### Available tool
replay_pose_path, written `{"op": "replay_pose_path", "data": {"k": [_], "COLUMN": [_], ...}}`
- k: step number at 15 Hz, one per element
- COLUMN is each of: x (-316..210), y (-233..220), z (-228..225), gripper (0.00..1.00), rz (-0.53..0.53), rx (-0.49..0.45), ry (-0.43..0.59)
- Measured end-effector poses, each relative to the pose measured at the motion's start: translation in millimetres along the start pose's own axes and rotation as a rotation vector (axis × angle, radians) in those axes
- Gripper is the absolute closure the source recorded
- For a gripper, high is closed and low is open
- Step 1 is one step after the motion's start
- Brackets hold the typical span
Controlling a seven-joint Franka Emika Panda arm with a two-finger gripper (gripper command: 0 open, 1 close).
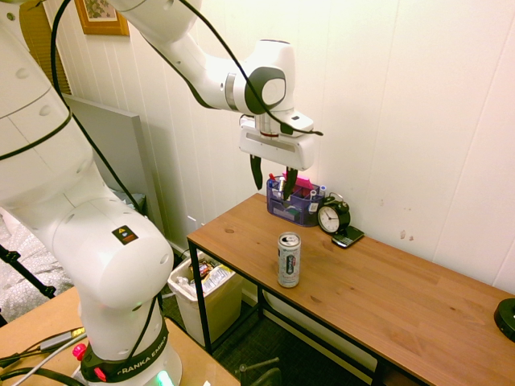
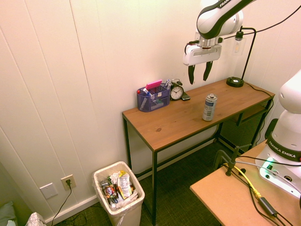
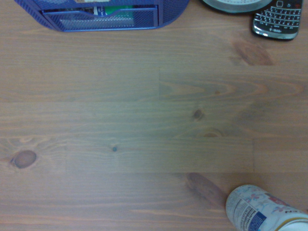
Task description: Throw the can in the trash bin
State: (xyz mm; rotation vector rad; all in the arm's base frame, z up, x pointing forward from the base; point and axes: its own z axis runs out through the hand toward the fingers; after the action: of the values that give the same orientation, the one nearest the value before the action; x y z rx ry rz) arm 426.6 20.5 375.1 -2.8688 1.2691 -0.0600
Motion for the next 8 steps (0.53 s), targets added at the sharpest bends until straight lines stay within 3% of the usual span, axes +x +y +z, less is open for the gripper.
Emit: {"op": "replay_pose_path", "data": {"k": [8], "x": [41.4], "y": [44.0], "z": [12.2], "gripper": [0.00], "rz": [0.087], "rx": [0.010], "ry": [-0.021]}}
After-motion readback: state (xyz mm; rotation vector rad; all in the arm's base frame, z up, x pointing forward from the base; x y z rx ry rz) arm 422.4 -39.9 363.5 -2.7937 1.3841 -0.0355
